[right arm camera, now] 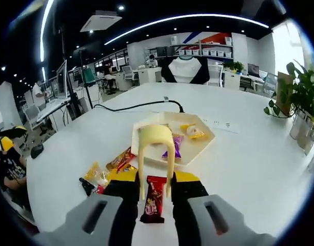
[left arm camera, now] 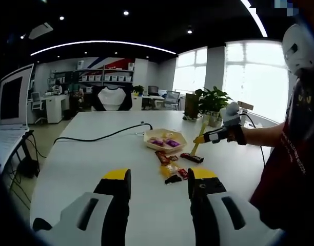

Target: Place the target food into the container with the food tongs after gripping and lifting it, then release it inside without dropping or visibly crushing the food.

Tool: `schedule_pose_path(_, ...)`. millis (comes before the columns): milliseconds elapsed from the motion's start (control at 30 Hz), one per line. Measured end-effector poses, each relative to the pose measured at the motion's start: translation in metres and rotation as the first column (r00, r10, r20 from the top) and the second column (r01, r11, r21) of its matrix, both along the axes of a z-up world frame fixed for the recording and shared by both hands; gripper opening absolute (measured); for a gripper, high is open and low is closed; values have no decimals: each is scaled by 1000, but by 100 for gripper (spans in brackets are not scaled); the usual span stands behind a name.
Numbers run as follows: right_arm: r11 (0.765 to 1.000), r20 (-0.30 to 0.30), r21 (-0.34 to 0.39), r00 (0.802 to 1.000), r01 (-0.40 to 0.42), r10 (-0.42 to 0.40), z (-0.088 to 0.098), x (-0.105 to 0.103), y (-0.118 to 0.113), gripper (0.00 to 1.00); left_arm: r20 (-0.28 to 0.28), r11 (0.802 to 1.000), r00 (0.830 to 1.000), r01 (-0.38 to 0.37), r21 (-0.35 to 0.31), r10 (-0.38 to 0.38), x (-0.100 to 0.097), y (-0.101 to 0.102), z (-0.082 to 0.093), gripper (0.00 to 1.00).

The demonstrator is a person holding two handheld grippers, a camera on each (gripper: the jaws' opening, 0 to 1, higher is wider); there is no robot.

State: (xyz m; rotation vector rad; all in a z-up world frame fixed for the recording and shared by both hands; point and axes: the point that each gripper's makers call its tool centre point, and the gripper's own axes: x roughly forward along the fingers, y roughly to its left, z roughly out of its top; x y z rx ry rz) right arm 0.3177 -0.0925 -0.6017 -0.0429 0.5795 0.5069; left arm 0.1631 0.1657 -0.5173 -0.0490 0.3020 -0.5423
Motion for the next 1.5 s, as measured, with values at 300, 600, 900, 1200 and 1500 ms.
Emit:
schedule_pose_path(300,974,13,-190,991,-127,131,-18,-6,11,18,-8,1000,1000,3,-4,-3,1,-1,-3,47)
schedule_pose_path(600,1000,-69,18,997,-26,27,-10,-11,4,14,-12,1000,1000,0,-7,0,3,0,-4,47)
schedule_pose_path(900,1000,67,7,998,5,-6,33,5,-14,15,-5,1000,1000,17,-3,-17,6,-5,-1,46)
schedule_pose_path(1200,1000,155,-17,988,-4,6,68,48,-10,15,0,1000,1000,17,8,-17,0,-1,4,46)
schedule_pose_path(1500,997,189,-71,981,-22,35,74,88,3,16,10,1000,1000,-20,7,20,-11,12,6,46)
